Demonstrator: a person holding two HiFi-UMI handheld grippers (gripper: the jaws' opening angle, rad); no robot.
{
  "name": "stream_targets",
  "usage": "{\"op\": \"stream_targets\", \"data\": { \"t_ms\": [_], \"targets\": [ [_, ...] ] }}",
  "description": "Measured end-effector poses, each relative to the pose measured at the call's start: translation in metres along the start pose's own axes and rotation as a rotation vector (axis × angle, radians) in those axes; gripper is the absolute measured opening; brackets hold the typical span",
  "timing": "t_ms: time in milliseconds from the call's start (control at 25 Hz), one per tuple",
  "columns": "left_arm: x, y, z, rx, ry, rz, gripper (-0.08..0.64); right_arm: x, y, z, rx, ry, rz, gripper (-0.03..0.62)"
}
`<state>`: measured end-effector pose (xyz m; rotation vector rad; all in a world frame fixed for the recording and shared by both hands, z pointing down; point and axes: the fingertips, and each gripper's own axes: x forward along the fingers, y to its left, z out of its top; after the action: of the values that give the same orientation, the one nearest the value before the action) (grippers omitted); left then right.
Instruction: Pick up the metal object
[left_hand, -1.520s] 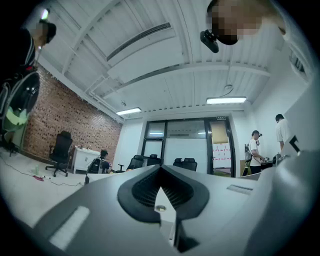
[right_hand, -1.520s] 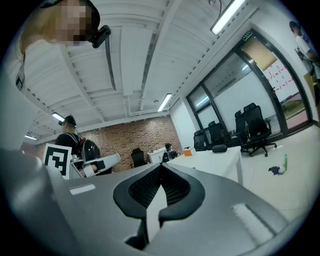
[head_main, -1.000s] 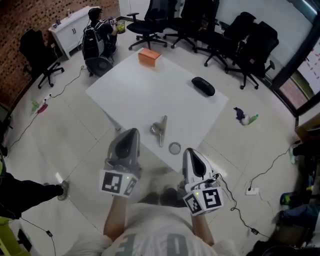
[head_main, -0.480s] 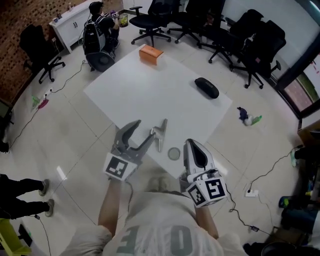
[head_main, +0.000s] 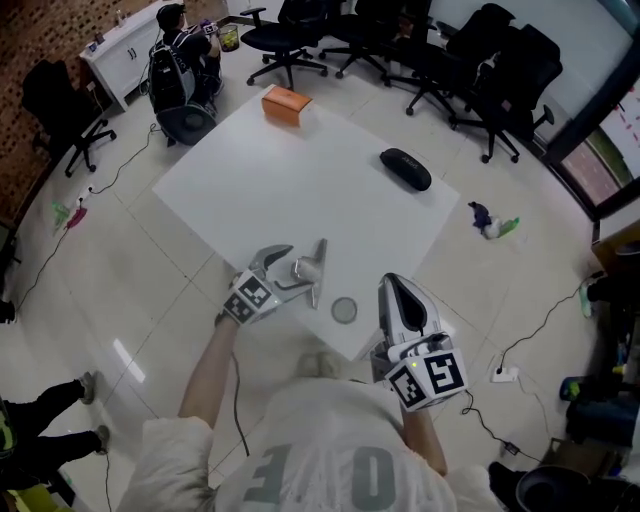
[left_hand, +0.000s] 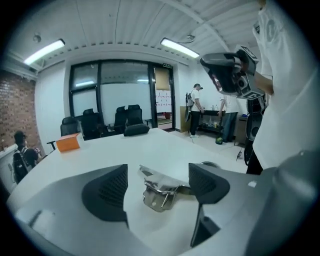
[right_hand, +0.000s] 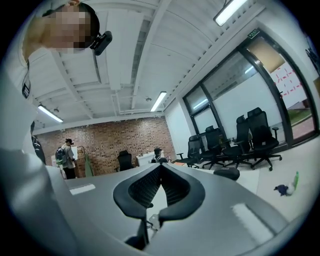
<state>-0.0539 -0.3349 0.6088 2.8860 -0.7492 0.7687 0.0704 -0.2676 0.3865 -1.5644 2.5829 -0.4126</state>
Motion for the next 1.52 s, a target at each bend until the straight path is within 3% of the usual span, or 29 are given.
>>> {"op": "stream_targets", "data": {
  "t_ms": [240,440,680,880,1280,1360,1440,1520],
  "targets": [
    [0.023,0.009,-0.024,-0.086,0.048,-0.080,0.360,0.007,-0.005,-0.001,-0.021,0.022,-0.010,0.012],
    [0.024,-0.006,-0.029,-0.025,0.101,-0.140,0.360,0.016,0.001,-0.005,-0.031,0.041,0.015,0.012],
    [0.026,-0.004,-0.033,-0.060,0.109,-0.127,0.356,0.018,0.003,-0.011,-0.021,0.057,0.023,0.012],
    [0.029,-0.015,-0.044,0.009,0.195,-0.206,0.239,0.019,0.002,-0.013,-0.019,0.064,0.015,0.012],
    [0.031,-0.009,-0.042,0.008,0.181,-0.149,0.187,0.019,-0.002,-0.014,-0.016,0.069,0.006,0.012],
    [0.029,-0.008,-0.037,-0.020,0.143,-0.136,0.183,0.019,-0.001,-0.015,-0.017,0.071,0.008,0.012],
    [0.024,-0.005,-0.031,-0.075,0.082,-0.101,0.112,0.020,0.001,-0.016,-0.017,0.073,0.012,0.012],
    [0.021,-0.002,-0.031,-0.133,0.038,-0.070,0.096,0.021,0.002,-0.016,-0.015,0.074,0.018,0.012]
  ]
}}
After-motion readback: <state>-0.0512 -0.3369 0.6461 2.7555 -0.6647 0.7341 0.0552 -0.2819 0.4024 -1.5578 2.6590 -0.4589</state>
